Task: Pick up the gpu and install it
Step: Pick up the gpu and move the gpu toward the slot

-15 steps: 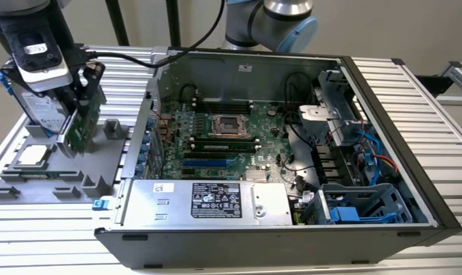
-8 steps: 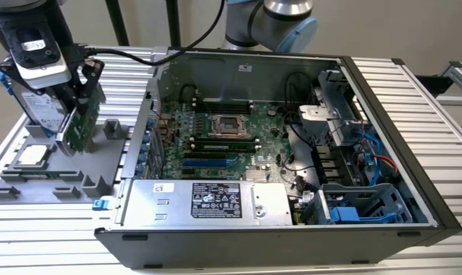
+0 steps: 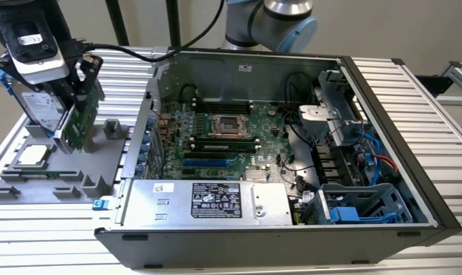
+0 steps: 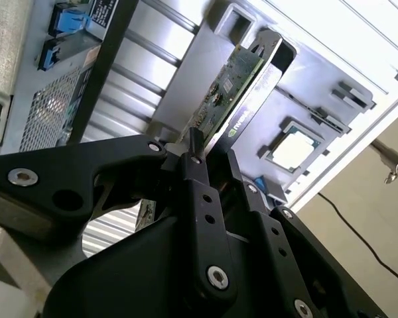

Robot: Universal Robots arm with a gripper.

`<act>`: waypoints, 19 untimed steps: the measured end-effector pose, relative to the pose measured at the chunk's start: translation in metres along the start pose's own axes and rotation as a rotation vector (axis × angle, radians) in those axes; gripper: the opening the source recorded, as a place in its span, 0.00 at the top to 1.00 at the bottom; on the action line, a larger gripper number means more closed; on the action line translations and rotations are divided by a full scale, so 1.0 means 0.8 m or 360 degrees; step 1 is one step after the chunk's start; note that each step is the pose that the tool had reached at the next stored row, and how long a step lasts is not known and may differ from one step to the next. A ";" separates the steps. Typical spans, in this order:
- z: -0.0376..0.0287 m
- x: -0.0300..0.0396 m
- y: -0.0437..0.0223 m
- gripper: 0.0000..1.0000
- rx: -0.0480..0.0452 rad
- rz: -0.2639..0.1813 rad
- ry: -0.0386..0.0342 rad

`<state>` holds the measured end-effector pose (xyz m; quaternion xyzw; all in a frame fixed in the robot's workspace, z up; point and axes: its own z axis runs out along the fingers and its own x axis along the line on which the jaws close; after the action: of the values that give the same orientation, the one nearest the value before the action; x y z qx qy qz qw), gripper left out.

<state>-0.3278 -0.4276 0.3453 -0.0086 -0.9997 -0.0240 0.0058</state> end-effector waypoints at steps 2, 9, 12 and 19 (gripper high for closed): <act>-0.0026 0.0000 0.0001 1.00 0.0000 0.0000 0.0000; -0.0120 0.0002 0.0006 1.00 0.0000 0.0000 0.0000; -0.0151 0.0002 0.0007 1.00 0.0000 0.0000 0.0000; -0.0217 0.0002 0.0010 1.00 0.0000 0.0000 -0.0007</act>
<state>-0.3278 -0.4276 0.3627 -0.0085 -0.9997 -0.0240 0.0037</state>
